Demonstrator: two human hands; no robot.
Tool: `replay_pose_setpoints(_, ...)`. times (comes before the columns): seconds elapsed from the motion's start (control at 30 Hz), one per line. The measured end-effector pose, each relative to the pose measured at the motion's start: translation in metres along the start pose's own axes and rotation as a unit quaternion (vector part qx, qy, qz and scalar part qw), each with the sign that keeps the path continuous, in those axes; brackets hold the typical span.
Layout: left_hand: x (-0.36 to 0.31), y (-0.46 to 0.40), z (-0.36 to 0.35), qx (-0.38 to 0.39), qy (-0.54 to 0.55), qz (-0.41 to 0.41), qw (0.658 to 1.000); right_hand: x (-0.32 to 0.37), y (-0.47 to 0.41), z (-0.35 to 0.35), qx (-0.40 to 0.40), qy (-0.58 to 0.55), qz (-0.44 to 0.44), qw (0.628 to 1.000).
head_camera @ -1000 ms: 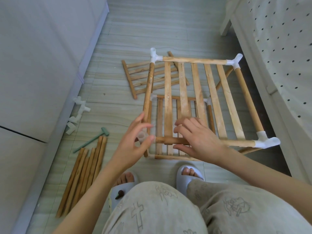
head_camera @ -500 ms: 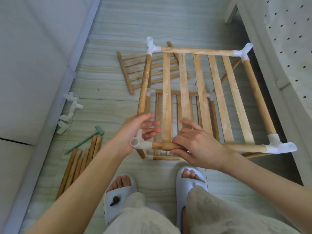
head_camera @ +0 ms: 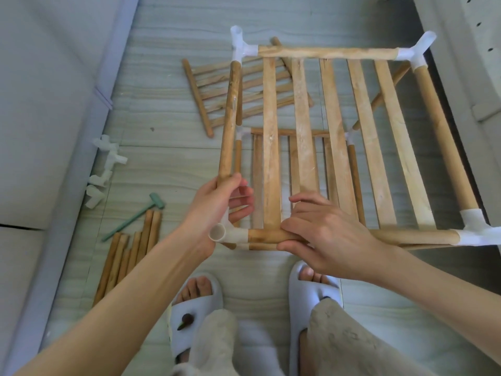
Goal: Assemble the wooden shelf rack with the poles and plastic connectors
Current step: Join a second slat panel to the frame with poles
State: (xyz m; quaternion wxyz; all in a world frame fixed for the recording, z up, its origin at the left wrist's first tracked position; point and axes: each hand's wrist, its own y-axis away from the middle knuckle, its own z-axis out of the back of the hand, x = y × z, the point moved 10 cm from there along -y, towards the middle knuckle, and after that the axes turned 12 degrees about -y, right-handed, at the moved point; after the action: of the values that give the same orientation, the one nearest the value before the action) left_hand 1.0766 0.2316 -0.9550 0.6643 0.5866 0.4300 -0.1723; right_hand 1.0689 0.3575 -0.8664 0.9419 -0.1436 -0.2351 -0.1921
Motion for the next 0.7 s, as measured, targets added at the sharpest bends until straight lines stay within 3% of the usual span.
replay_pose_setpoints(0.33, 0.000, 0.006, -0.004, 0.049, -0.023, -0.039, 0.998, 0.002, 0.004, -0.005, 0.018, 0.016, 0.017, 1.000)
replay_pose_setpoints(0.7, 0.006, 0.004, -0.022, 0.173, -0.019, 0.014, 0.985, 0.003, -0.003, -0.005, 0.013, 0.015, 0.033, 0.999)
